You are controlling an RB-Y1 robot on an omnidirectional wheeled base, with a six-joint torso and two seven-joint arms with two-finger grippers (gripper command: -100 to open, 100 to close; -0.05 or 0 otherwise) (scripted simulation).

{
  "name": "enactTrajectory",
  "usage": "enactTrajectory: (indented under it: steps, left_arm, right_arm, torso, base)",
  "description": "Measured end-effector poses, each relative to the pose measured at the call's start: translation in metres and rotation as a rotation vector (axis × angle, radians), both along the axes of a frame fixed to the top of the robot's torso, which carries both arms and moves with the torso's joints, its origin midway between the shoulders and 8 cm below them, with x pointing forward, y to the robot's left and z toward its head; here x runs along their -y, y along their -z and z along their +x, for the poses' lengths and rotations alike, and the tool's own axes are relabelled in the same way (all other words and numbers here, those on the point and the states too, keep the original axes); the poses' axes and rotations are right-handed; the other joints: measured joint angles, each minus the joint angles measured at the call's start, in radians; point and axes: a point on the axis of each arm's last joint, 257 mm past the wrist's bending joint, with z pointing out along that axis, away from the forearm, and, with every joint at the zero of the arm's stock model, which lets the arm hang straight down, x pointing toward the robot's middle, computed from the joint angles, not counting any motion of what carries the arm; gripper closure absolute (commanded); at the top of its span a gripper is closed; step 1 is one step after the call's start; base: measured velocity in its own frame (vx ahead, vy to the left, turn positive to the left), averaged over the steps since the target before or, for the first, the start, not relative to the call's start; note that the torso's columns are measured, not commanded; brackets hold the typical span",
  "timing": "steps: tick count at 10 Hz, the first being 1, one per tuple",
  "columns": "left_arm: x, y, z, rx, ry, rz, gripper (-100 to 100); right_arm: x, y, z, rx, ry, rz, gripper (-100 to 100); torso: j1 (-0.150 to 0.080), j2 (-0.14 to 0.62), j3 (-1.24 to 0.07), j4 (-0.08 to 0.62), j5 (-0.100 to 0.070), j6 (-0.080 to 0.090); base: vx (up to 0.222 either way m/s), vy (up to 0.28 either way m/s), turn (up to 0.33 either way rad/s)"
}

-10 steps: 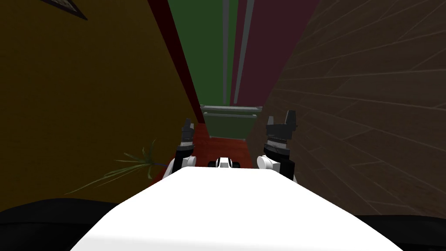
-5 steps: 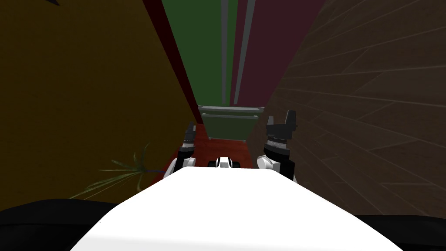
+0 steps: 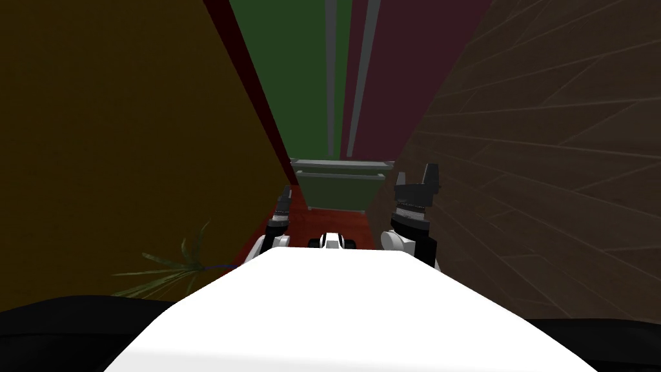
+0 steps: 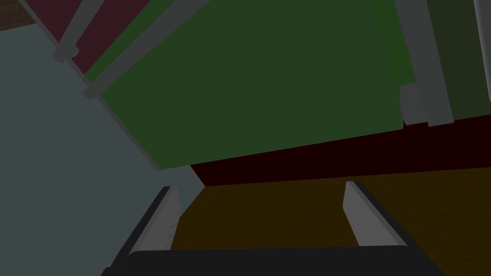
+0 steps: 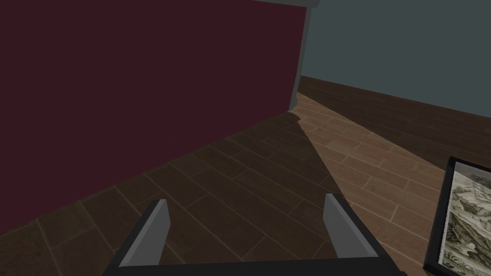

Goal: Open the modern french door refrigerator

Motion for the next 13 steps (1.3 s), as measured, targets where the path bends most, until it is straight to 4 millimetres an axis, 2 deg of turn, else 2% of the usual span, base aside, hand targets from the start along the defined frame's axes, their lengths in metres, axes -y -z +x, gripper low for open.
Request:
enactTrajectory:
  steps: [5,13]
  left_arm:
    - [-0.003,0.036,0.000,-0.024,0.015,0.036,-100]
    - [-0.010,0.085,-0.004,-0.057,0.023,0.053,-100]
  right_arm:
    - [0.000,0.000,0.000,0.000,0.000,0.000,0]
    - [0.000,0.000,0.000,0.000,0.000,0.000,0]
  torso:
    - [0.001,-0.001,0.000,0.000,0.000,0.000]
    - [0.002,-0.001,0.000,0.000,0.000,0.000]
  base:
    - [0.160,0.001,-0.026]
    - [0.118,0.008,-0.019]
